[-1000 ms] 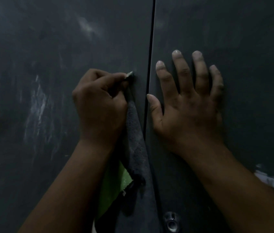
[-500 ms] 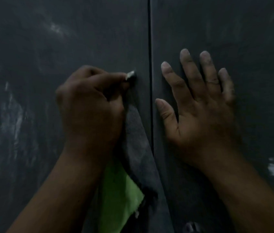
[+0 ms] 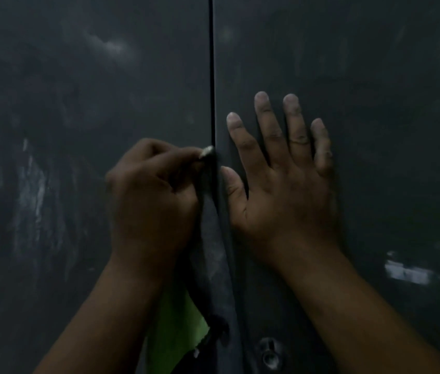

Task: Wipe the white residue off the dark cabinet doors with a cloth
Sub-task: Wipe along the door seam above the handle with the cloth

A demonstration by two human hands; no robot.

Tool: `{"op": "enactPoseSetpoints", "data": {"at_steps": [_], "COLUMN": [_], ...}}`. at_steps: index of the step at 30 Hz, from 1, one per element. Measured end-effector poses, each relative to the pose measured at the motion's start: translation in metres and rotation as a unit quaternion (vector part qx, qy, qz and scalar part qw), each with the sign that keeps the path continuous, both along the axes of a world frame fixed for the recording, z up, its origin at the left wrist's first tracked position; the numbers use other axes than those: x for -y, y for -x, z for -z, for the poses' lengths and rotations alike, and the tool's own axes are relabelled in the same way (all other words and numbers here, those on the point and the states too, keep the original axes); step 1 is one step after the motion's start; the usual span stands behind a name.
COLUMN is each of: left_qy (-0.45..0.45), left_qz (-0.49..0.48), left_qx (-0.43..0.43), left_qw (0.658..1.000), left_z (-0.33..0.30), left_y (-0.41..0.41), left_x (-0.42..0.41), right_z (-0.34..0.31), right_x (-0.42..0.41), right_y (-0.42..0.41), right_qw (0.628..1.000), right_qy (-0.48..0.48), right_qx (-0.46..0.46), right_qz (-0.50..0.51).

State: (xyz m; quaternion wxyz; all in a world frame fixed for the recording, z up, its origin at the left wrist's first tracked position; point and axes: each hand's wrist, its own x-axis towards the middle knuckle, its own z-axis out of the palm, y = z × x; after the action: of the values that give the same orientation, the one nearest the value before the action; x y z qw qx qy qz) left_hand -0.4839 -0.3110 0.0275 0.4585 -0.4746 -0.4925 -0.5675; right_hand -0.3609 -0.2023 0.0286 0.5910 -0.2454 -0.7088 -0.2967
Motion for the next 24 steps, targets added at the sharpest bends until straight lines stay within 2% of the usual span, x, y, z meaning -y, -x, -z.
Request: {"op": "enactPoseSetpoints", "data": {"at_steps": [4, 8, 11, 16, 19, 24], "left_qy": [-0.003, -0.056, -0.047, 0.002, 0.004, -0.048], "left_qz": [-0.022, -0.043, -0.018, 0.008, 0.038, 0.029], "left_qx": [0.014, 0.058, 0.054, -0.033, -0.025, 0.02], "left_qw": [1.0, 0.996, 0.997, 0.999, 0.999, 0.998], "left_z": [0.013, -0.026, -0.047, -0.008, 0.017, -0.014], "left_y": [0.0, 0.006, 0.007, 0.007, 0.022, 0.042], "left_x": [0.003, 0.003, -0.001, -0.001, 0.008, 0.013], "right_z": [0.002, 0.012, 0.02, 0.031, 0.032, 0.025], "right_x": [0.003, 0.005, 0.006, 0.01, 0.015, 0.022], "right_y": [0.0, 0.001, 0.002, 0.005, 0.01, 0.029], "right_qw": [1.0, 1.0, 0.999, 0.999, 0.999, 0.998], "right_qy": [0.006, 0.005, 0.002, -0.001, 0.004, 0.011], "right_qx": [0.002, 0.003, 0.0, -0.008, -0.033, -0.066], "right_qz": [-0.012, -0.024, -0.032, -0.034, -0.031, -0.001]}}
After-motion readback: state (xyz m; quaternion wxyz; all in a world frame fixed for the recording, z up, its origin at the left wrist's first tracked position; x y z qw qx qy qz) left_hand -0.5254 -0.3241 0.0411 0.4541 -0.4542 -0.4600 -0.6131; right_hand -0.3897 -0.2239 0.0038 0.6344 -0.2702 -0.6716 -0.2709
